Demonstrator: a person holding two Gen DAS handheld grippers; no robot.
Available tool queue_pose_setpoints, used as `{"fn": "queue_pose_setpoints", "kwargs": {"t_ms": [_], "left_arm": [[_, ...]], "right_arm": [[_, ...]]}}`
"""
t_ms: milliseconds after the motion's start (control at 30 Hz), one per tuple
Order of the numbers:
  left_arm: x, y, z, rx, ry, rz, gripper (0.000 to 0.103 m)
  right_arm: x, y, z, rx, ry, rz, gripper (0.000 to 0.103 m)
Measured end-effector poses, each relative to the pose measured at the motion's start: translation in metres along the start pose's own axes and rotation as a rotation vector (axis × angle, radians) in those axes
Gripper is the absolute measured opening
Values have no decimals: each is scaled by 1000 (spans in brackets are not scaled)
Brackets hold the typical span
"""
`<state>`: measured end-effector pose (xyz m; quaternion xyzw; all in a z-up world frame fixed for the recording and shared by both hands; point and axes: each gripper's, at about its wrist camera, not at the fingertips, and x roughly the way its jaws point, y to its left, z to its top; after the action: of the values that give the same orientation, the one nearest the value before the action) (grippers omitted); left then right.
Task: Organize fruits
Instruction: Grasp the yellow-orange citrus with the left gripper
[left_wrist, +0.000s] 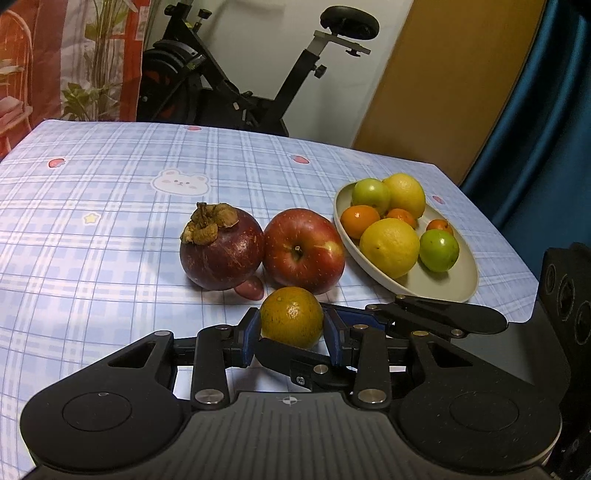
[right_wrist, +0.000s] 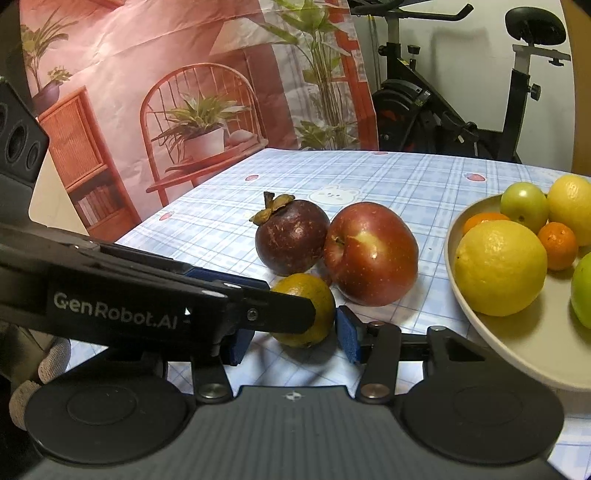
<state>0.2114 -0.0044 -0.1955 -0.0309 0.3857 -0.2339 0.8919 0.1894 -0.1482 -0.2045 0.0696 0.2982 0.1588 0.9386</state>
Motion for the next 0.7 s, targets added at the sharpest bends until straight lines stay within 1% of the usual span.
{"fn": "queue_pose_setpoints", "kwargs": {"t_ms": [267,400,467,500,567,700], "left_arm": [[-2,1,-4,-13,-18,-3,39],[-7,4,-5,-24,-28,-12,39],[-8,7,-4,-39,-23,-24,39],[-8,10,-4,-54,-19,-32,39],[-8,14,-2,-89,-10,-53,38],[-6,17,0,-118,0,-63,36]], "right_arm": [[2,5,0,-13,2,-6,51],[-2,6,-1,-33,-14,-8,50],[-4,8,-3,-49,-29,-9,49],[-5,8,-4,-52,-31,-9,45],[-6,7,-4,-53,-29,-8,45],[-5,8,-4,-65,-23,-12,45]]}}
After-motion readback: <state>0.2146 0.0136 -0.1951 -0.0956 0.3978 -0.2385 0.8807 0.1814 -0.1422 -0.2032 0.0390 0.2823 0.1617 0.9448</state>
